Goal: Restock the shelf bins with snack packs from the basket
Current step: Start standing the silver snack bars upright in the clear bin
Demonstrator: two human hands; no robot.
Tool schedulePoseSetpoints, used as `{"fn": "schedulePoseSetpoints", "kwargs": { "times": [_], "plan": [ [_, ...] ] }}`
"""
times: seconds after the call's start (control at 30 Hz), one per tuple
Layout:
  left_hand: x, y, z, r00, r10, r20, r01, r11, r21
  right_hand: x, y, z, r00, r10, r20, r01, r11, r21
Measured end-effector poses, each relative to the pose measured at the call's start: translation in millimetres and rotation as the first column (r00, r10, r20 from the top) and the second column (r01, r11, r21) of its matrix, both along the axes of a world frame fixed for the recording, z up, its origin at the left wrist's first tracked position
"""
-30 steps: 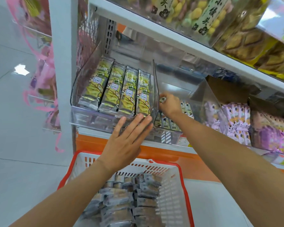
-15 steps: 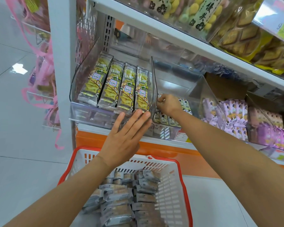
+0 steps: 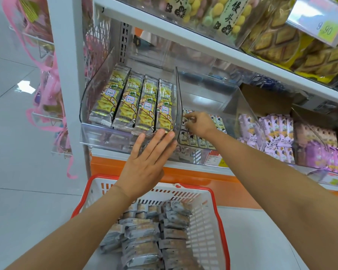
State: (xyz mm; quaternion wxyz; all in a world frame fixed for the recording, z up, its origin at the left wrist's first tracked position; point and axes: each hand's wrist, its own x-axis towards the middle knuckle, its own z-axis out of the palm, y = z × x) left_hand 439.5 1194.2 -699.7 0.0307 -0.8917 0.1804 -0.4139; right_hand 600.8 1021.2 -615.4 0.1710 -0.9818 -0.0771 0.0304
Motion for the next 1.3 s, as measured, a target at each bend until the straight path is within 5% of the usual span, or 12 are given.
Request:
{"fn": "schedulePoseSetpoints", "kwargs": {
  "times": [0.37,0.77,0.97,1.13,1.3],
  "plan": [
    [-20,-14,8,0.995,0.013,-0.098,-0.011,1.0,0.024,-52,-16,31,0.988,0.047,0.144,-0.083,0.963,0.256],
    [-46,-34,7,0.926,-0.02,-0.378,0.024,1.0,0.006,-153,-42,41,0.934,0.2,0.296,-0.32,0.837,0.444],
    [-48,-25,-27,0.831,-0.05,-0.554,0.102,0.993,0.064,-185,-53,-31,0.959,0.269,0.093,-0.282,0.857,0.431],
    [-49,-10,-64,0.742,0.065,-0.667,-0.004,0.996,0.093,-199,-63,-122,0.975,0.183,-0.125,-0.137,0.94,0.312],
    [-51,11,-104,0.665,0.2,-0.719,-0.109,0.979,0.171,-218,-54,-183,0.906,0.23,-0.356,-0.174,0.968,0.183]
  ]
}}
